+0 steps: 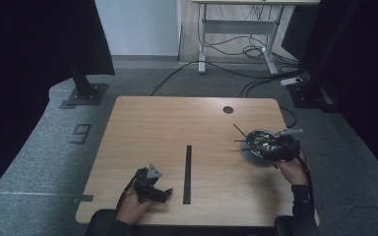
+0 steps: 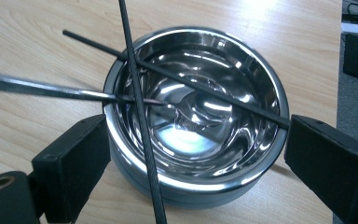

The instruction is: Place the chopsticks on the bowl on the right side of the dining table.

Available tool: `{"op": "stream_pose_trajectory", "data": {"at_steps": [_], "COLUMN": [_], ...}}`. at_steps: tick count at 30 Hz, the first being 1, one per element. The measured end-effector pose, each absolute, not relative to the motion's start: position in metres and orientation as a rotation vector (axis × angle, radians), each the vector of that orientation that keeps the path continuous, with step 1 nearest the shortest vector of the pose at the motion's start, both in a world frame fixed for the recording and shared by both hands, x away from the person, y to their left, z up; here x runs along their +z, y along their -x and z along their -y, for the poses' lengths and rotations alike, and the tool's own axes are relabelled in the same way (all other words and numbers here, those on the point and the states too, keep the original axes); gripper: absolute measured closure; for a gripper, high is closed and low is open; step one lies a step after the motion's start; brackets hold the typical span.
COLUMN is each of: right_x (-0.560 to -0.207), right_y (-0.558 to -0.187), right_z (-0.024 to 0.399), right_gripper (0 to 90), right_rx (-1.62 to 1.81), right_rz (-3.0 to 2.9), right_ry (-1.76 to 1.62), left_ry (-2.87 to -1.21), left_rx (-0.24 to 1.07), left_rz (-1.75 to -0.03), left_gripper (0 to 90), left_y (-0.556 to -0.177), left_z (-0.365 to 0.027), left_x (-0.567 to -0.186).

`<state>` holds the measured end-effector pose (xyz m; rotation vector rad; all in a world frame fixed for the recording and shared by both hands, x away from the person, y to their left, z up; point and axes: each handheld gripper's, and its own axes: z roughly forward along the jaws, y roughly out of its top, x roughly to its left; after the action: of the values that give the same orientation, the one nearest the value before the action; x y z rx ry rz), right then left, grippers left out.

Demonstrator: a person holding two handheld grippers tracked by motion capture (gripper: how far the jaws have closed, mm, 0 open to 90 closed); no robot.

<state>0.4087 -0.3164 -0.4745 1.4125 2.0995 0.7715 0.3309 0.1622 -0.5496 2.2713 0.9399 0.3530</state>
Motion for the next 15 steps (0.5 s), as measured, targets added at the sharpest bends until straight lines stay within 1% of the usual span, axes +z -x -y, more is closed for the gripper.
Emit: {"op": "stream_pose_trajectory", "data": {"at_steps": [15], "right_x": [-0.491], "right_y": [-0.405], "right_z": [0.326], "right_gripper": [9.9], "right_rx": [0.695], "right_rz": [-2.06], "right_ry": [-1.44], "left_ry": [-2.27], "left_rx": [0.353], "left_rz": [-0.941], "left_gripper": [0.0], "left_y": [-0.331], "left_z": [-0.162], "left_x": [-0.55]}}
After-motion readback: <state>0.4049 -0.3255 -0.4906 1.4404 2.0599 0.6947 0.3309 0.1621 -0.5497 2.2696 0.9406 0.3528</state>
